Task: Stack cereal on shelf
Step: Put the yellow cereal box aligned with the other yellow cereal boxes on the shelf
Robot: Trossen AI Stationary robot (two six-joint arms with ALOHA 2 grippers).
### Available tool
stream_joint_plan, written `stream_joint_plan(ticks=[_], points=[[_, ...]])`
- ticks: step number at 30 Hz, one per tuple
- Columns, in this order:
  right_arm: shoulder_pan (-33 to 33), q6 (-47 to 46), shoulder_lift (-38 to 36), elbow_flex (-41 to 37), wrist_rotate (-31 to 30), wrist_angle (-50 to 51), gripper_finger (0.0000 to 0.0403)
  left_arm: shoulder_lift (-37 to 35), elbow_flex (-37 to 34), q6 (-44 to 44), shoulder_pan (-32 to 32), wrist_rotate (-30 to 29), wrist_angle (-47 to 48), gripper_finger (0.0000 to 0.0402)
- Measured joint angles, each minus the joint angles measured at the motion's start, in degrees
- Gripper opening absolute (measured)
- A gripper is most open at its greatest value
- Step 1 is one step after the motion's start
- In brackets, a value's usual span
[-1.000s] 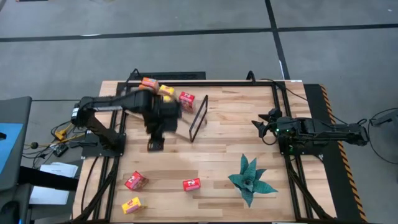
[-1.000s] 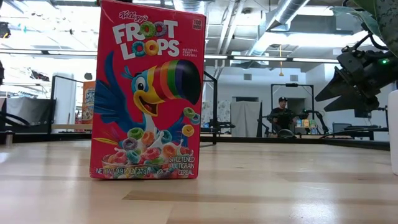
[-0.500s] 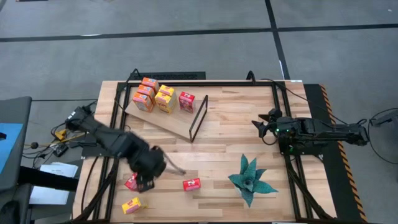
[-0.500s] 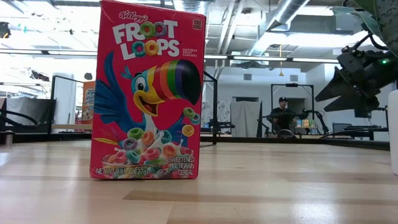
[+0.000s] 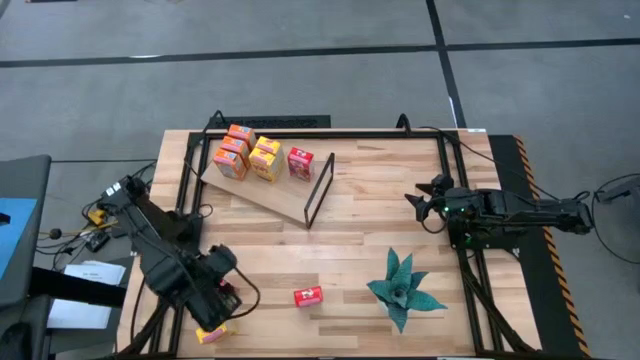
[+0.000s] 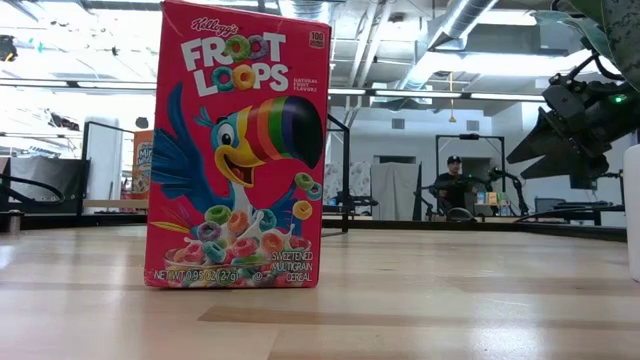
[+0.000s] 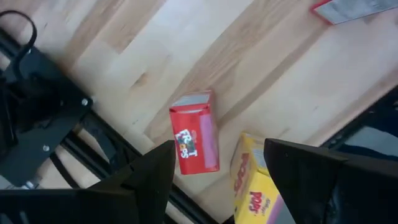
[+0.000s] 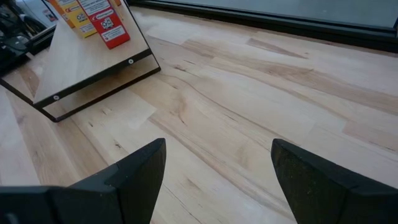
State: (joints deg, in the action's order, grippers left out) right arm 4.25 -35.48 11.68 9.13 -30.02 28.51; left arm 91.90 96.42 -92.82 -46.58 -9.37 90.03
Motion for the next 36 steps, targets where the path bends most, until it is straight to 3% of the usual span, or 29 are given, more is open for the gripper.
stream_joint_plan(ticks=[6, 13, 19, 25, 36], points=[[0.0, 0.0, -0.02, 0.0, 0.01, -0.04, 0.0317, 0.02, -4.06, -6.64, -2.02, -0.34, -1.57, 0.0235], [0.0, 0.02, -0.02, -0.01, 0.02, -0.09, 0.0317, 0.03, -7.0, -5.55, -5.96, 0.11, -22.62, 0.0235], [0.0, 0.04, -0.02, -0.02, 0.01, -0.13, 0.0317, 0.13, -11.66, -10.41, -8.13, 4.24, -29.86, 0.0235], [0.0, 0.11, -0.02, -0.02, 0.02, -0.13, 0.0317, 0.13, -15.16, -11.99, -10.4, 7.5, -32.23, 0.0235], [0.0, 0.0, -0.01, -0.02, 0.02, -0.22, 0.0317, 0.13, -15.19, -9.07, -12.8, 5.88, -27.6, 0.0235]])
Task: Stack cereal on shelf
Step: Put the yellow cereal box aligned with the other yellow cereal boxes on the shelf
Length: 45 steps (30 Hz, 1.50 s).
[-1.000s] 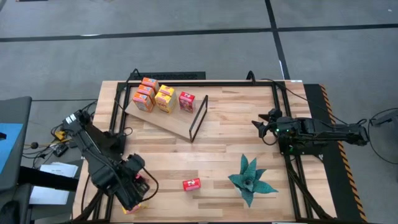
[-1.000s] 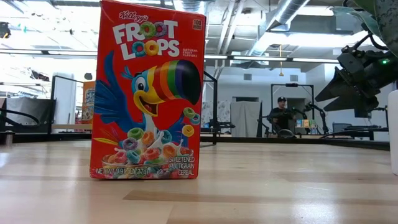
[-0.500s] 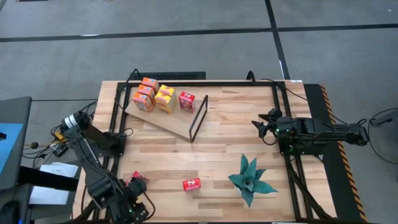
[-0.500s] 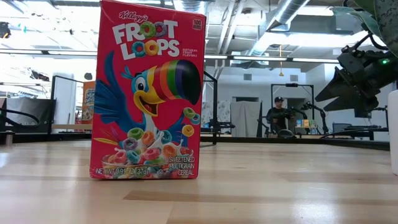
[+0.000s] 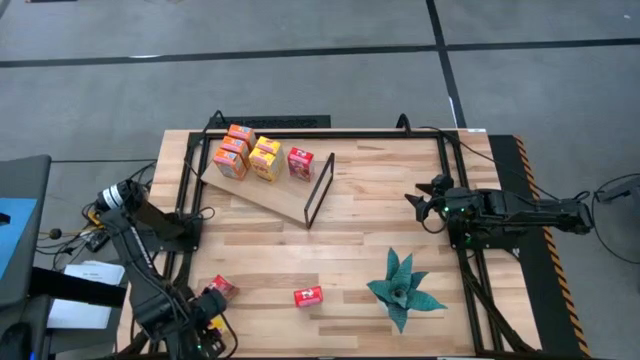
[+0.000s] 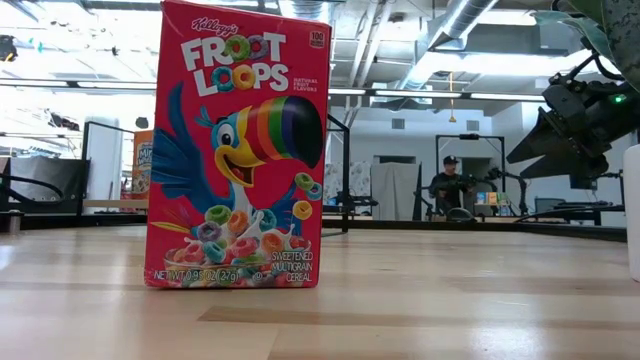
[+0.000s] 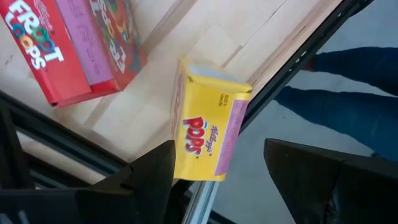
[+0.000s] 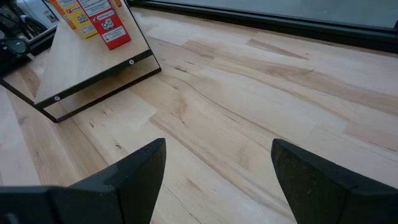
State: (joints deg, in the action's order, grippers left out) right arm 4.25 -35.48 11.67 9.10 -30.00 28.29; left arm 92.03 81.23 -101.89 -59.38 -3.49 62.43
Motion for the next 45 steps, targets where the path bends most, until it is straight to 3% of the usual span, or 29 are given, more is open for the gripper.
stream_joint_plan(ticks=[15, 27, 45], points=[[0.0, -0.02, -0.01, 0.0, -0.01, 0.0, 0.0317, 4.74, 0.0, 9.76, -0.2, -0.49, 0.91, 0.0235], [0.0, -0.04, -0.01, 0.0, -0.02, 0.0, 0.0317, 6.2, 0.0, 10.23, 0.1, -1.48, 0.71, 0.0234], [0.0, -0.03, -0.01, 0.0, -0.02, 0.0, 0.0317, 6.52, 0.0, 9.69, 2.07, -0.25, -2.49, 0.0139]])
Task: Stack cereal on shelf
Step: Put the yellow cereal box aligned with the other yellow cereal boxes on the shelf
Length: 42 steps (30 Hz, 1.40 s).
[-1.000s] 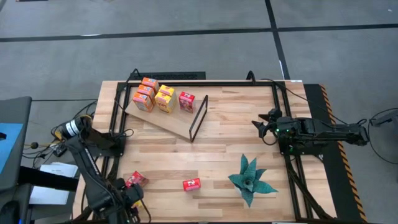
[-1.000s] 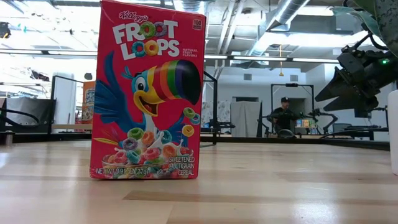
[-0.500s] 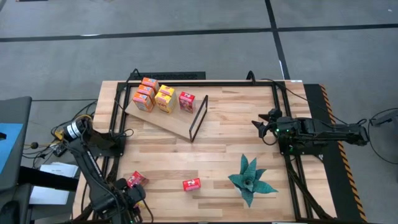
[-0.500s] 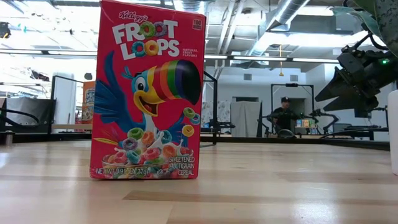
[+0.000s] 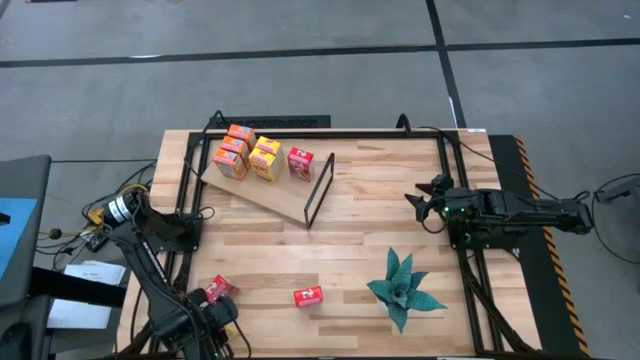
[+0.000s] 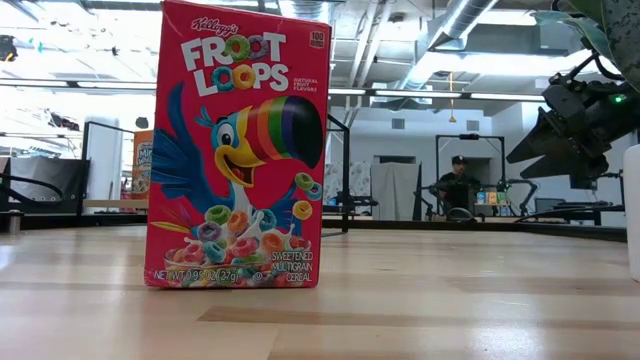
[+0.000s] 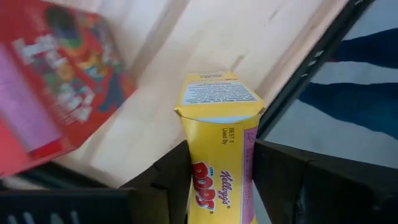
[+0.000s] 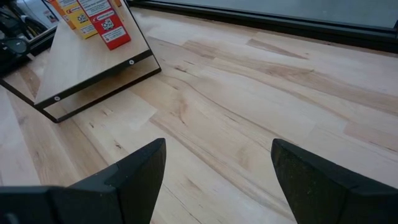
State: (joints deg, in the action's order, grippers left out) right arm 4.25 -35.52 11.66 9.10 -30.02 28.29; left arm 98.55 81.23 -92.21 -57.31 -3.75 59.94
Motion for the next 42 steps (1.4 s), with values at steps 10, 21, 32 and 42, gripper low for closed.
stream_joint_plan(ticks=[10, 21, 32, 42], points=[[0.0, 0.01, 0.0, 0.02, 0.01, 0.0, 0.0317, -1.52, 0.0, 8.9, 6.42, -1.0, -2.11, 0.0137], [0.0, 0.01, 0.0, 0.02, 0.02, 0.0, 0.0317, -8.87, 0.0, 39.13, 20.44, -2.72, -0.2, 0.0137], [0.0, 0.01, 0.01, 0.02, 0.02, 0.01, 0.0317, -15.15, 0.0, 73.24, 38.69, -6.61, 8.5, 0.0137], [0.0, 0.01, 0.0, 0.04, 0.02, 0.11, 0.0317, -16.64, 0.02, 106.03, 57.69, -12.8, 8.55, 0.0137]])
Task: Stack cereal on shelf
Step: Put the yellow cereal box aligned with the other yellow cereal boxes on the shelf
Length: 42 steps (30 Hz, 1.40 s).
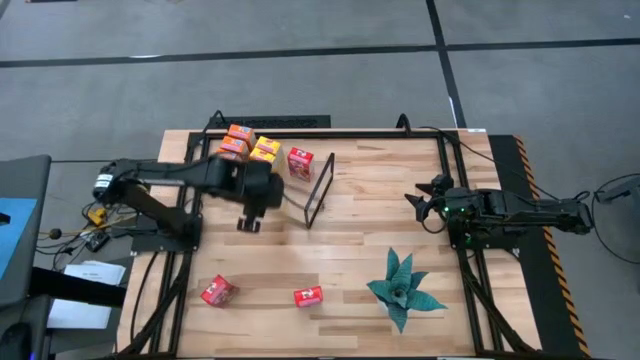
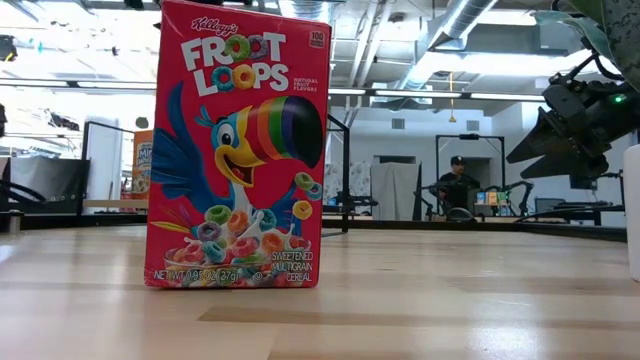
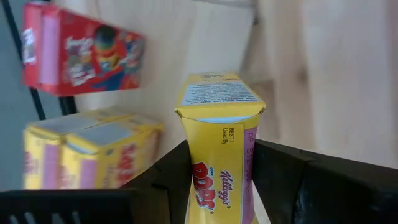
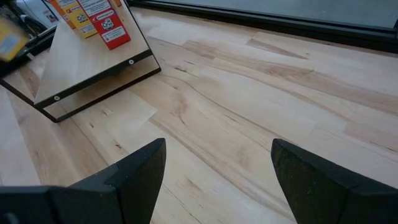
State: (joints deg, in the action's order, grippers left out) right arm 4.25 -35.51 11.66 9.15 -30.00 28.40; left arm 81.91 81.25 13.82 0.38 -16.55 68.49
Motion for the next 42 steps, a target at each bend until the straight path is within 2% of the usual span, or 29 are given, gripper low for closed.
stream_joint_plan(ticks=[5, 9, 13, 19, 30, 42], points=[[0.0, -0.02, 0.0, 0.0, 0.0, -0.02, 0.0317, 0.0, 0.0, 10.23, 8.45, 1.71, 0.17, 0.0137], [0.0, -0.02, 0.0, 0.0, 0.0, -0.02, 0.0317, 0.0, 0.0, 19.17, 12.75, 4.32, 3.68, 0.0137], [0.0, -0.02, 0.0, 0.0, 0.0, -0.04, 0.0317, 0.01, 0.0, 25.0, 14.62, 6.45, 4.78, 0.0137], [0.0, -0.04, 0.0, 0.0, 0.01, -0.07, 0.0317, 0.66, 0.02, 33.46, 16.16, 6.19, 7.12, 0.0137], [0.0, -0.04, 0.02, 0.0, 0.01, -0.09, 0.0317, 1.82, 0.0, 36.65, 17.83, 6.1, 5.39, 0.0137], [0.0, -0.04, 0.02, 0.0, 0.01, -0.1, 0.0317, 2.42, -1.17, 38.47, 22.31, 9.23, 5.18, 0.0137]])
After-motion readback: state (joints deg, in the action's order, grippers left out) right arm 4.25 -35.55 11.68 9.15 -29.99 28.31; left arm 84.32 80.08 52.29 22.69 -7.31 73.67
